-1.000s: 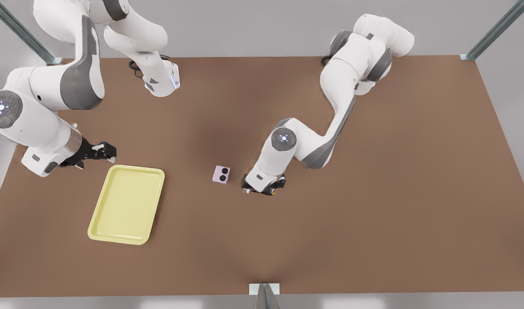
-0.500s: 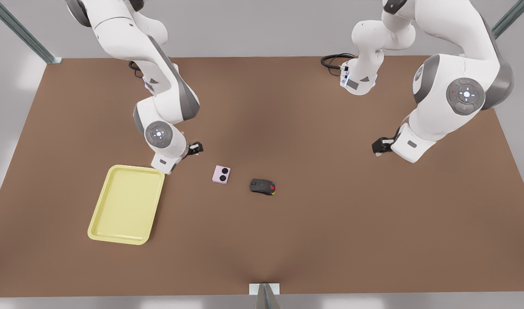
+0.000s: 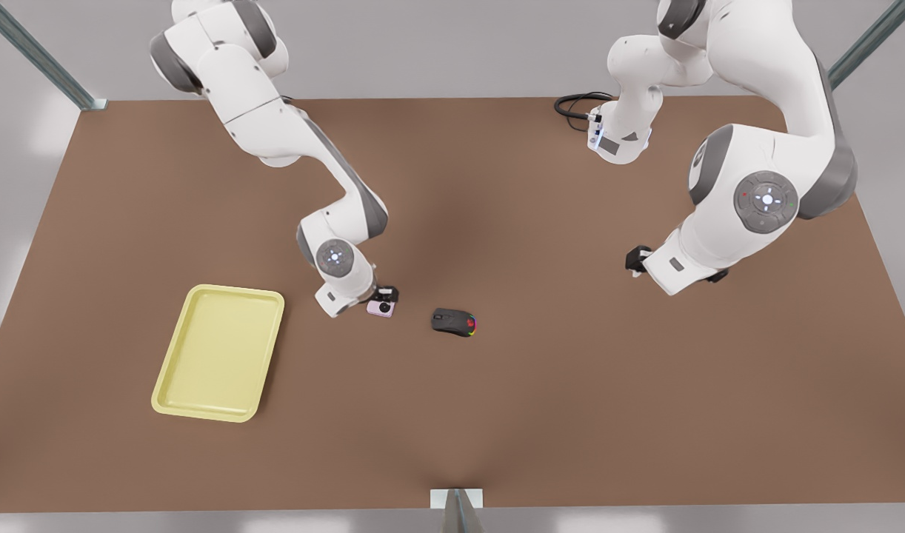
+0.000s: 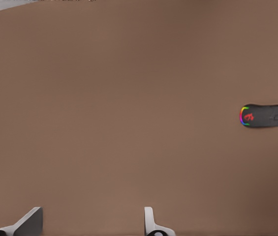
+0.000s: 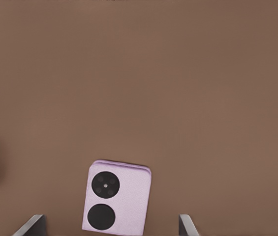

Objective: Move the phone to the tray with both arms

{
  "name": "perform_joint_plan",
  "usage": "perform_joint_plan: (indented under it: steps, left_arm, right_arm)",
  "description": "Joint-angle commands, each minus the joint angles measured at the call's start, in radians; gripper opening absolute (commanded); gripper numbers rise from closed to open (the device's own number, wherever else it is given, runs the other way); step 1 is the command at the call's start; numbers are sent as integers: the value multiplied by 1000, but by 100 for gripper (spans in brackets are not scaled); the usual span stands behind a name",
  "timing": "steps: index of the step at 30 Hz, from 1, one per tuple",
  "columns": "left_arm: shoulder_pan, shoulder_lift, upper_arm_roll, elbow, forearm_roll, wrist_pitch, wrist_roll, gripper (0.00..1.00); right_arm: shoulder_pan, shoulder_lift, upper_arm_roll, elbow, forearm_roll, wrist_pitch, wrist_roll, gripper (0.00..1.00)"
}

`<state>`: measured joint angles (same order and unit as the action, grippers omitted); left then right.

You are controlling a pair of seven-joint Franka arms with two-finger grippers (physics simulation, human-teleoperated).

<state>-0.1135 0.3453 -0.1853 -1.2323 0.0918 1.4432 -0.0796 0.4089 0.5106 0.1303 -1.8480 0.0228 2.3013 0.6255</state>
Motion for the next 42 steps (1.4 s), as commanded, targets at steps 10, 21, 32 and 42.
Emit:
perform_joint_plan:
  steps: [10,21,32,42]
  left_arm:
    - [0,3,0,0,2,13,173,100]
    - [0,4,1,-1,12,11,161,100]
    - [2,32,9,-4,12,11,162,100]
    - [2,49,9,-3,6,13,162,100]
  right_arm:
    - [41,42,-11,-22,-61,102,243,100]
    - [47,95,-14,-34,-84,148,240,100]
    - [60,131,-14,-36,-83,170,254,100]
    - [60,120,-15,-30,-83,152,237,79]
